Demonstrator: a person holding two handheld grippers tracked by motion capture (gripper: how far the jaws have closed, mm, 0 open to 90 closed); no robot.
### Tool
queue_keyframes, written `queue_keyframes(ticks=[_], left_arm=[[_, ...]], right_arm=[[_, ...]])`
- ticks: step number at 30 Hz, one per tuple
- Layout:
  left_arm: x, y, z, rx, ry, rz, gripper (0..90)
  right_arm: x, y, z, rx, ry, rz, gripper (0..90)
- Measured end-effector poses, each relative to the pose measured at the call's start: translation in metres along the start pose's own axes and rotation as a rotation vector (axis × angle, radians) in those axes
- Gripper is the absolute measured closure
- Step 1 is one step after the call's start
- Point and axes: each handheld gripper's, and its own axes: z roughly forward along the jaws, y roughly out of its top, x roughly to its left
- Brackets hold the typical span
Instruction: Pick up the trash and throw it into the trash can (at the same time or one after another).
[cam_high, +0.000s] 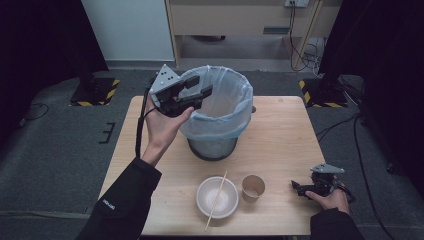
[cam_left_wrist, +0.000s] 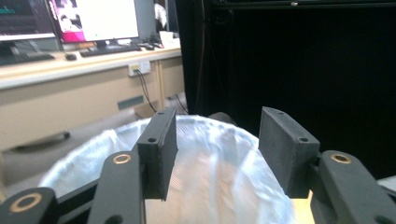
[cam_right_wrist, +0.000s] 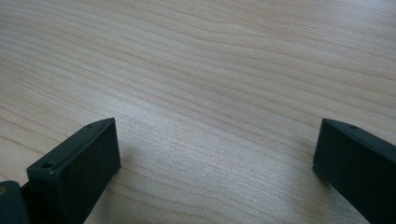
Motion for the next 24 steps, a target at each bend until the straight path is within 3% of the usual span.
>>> queue_keyframes(ticks=[8,12,24], left_arm=[[-0.017,-0.023,-0.023,0.015,-0.024,0.012,42.8],[-0.029,-0.043,-0.036,0.043,-0.038,0.029,40.3],[-0.053,-0.097,-0.051,0.145,-0.080,-0.012,35.5]], right_arm=[[0.000,0.000,0.000,0.000,-0.001,0.000,0.9],[0.000,0.000,0.000,0.000,-0.001,-0.001,0.8],[0.000,0.000,0.000,-0.001,0.002,0.000,0.8]])
